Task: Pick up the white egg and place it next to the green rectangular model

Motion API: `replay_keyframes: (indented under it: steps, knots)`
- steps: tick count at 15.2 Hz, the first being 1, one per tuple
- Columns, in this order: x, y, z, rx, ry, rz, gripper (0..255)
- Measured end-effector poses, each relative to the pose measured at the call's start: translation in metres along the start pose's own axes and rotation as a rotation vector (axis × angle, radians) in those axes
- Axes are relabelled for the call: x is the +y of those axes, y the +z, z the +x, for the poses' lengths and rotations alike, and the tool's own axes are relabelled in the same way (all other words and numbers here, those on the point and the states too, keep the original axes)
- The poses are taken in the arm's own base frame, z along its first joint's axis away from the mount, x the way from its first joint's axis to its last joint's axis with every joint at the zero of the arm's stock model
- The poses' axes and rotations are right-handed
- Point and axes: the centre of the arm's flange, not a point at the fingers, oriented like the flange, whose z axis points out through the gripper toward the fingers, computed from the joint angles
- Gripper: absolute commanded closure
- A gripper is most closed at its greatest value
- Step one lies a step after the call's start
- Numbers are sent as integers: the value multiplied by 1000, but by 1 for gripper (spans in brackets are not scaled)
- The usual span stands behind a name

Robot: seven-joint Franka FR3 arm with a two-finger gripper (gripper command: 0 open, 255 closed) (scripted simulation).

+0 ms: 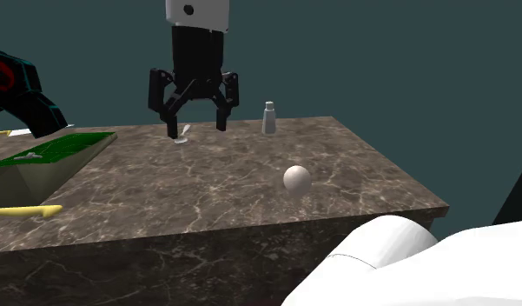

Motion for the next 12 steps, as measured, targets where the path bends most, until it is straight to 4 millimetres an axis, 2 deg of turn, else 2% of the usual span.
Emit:
replay_keyframes:
  steps: [2,4,12]
  knots:
    - [6,2,-4,6,3,-1,0]
    - [23,9,-17,27,13,-7,0]
    - [106,43,-79,131,63,-32,0]
